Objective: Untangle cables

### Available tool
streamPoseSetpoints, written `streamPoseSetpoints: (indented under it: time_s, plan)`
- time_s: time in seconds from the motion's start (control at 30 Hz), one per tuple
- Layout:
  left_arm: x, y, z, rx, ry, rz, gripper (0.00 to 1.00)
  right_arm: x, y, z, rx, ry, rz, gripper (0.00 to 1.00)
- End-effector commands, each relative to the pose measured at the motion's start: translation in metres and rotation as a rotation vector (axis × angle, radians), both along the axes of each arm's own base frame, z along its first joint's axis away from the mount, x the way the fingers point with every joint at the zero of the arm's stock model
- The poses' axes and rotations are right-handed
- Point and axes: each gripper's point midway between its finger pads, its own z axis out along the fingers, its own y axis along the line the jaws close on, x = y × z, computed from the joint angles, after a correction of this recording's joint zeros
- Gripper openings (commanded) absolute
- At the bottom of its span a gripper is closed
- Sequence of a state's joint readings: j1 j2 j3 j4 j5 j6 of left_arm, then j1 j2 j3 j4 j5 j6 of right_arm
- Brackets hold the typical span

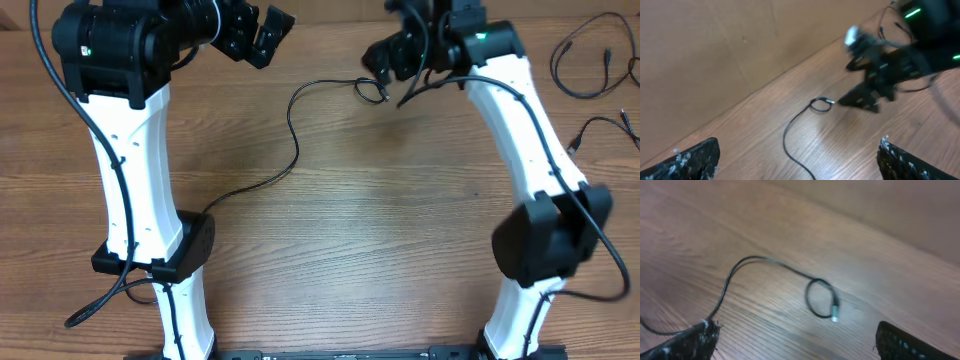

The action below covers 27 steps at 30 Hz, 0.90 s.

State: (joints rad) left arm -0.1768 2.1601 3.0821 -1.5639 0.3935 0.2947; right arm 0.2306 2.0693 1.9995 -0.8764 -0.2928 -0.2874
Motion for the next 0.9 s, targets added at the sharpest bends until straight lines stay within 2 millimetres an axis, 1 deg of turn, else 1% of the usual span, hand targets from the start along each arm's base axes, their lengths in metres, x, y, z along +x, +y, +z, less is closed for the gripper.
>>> streamPoseSetpoints:
  time_s: [0.0, 0.03, 0.1, 0.2, 0.23, 0.3, 0.43, 0.53, 0.63, 0.77, 0.87]
  plan:
    - [-0.001, -0.009, -0.004, -0.020, 0.019, -0.042, 0.99, -0.007, 0.031, -0.056, 0.030, 0.120, 0.072, 0.99]
    - [-0.001, -0.009, -0.004, -0.020, 0.019, -0.042, 1.00, -0.007, 0.034, -0.067, 0.028, 0.141, 0.072, 1.00]
    - [-0.002, -0.008, -0.005, -0.019, 0.024, -0.041, 1.00, -0.005, 0.037, -0.094, 0.045, 0.221, 0.005, 1.00]
    - [-0.004, -0.008, -0.008, -0.016, 0.040, -0.041, 1.00, -0.012, 0.038, -0.127, 0.072, 0.354, -0.095, 1.00]
    - [-0.005, -0.008, -0.010, -0.013, 0.046, -0.042, 1.00, -0.016, 0.037, -0.137, 0.070, 0.393, -0.113, 1.00]
    - [-0.007, -0.007, -0.012, -0.001, 0.054, -0.048, 1.00, -0.023, 0.036, -0.148, 0.064, 0.441, -0.129, 1.00]
    - [-0.010, -0.007, -0.016, 0.003, 0.070, -0.051, 1.00, -0.031, 0.035, -0.153, 0.050, 0.481, -0.132, 1.00]
    - [-0.013, -0.007, -0.019, 0.006, 0.090, -0.051, 1.00, -0.031, 0.034, -0.155, 0.040, 0.475, -0.120, 1.00]
    - [-0.016, -0.006, -0.023, 0.010, 0.113, -0.050, 1.00, -0.023, 0.037, -0.152, 0.038, 0.424, -0.082, 1.00]
    - [-0.019, -0.005, -0.026, 0.013, 0.130, -0.051, 1.00, -0.005, 0.043, -0.138, 0.057, 0.332, -0.057, 1.00]
    - [-0.019, -0.005, -0.026, 0.013, 0.130, -0.050, 1.00, 0.004, 0.044, -0.137, 0.045, 0.272, -0.022, 1.00]
